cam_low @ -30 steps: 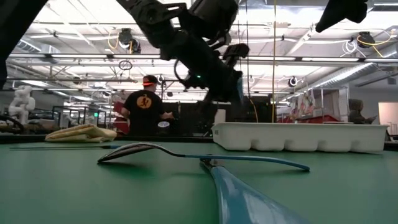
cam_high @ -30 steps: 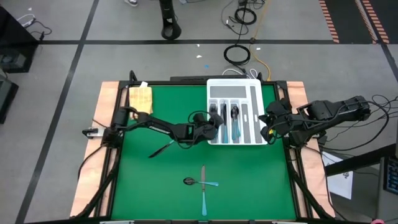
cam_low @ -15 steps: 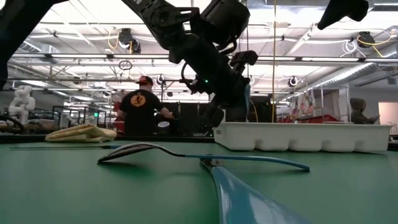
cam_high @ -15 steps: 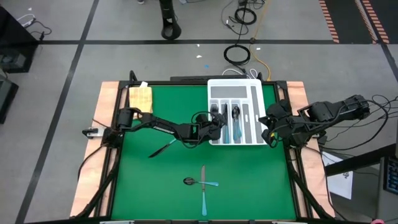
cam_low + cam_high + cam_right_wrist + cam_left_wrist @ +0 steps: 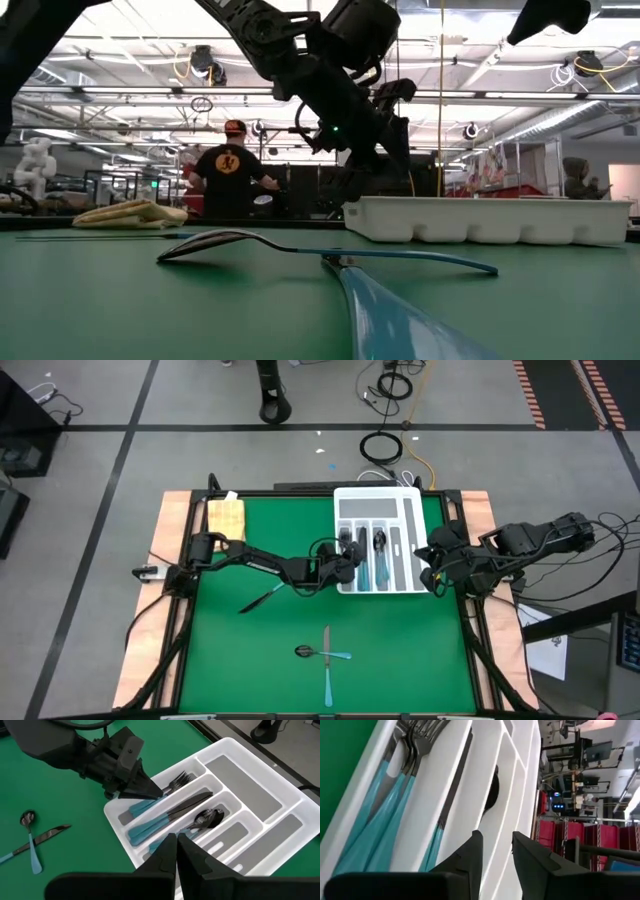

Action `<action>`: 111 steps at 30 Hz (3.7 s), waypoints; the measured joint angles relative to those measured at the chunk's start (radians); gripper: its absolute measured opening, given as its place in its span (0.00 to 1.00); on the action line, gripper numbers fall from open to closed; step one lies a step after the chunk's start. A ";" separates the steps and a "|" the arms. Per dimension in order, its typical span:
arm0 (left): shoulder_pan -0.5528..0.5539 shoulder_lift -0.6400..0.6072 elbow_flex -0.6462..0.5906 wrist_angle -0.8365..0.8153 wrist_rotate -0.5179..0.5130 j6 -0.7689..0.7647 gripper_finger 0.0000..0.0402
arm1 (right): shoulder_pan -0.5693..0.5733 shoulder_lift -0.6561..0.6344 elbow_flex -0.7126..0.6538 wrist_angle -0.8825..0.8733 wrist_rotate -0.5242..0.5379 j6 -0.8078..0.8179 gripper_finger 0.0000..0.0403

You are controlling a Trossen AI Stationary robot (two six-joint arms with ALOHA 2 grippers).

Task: Sort silverware
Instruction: Put the blue table knife into the silverware organizer

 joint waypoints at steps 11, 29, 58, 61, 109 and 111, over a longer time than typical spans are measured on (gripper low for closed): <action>0.023 -0.245 0.001 -0.095 0.167 1.022 0.27 | 0.113 0.001 0.000 -0.009 -0.052 0.022 0.00; -0.404 -0.583 -0.300 -0.906 -0.145 0.588 0.27 | 0.070 0.237 0.000 0.456 -0.036 -0.493 0.06; -0.787 -0.776 -0.298 -1.636 -0.211 -0.082 0.27 | -0.387 1.230 0.524 1.016 -0.744 -1.151 0.38; -0.802 -0.776 -0.298 -1.651 -0.209 -0.082 0.27 | -0.394 1.328 0.643 0.974 -0.805 -1.216 0.38; -0.850 -0.774 -0.417 -1.683 -0.180 -0.152 0.27 | -0.448 1.743 0.923 0.839 -0.982 -1.302 0.03; -0.854 -0.774 -0.417 -1.683 -0.180 -0.153 0.27 | -0.445 1.743 0.923 0.838 -0.972 -1.301 0.02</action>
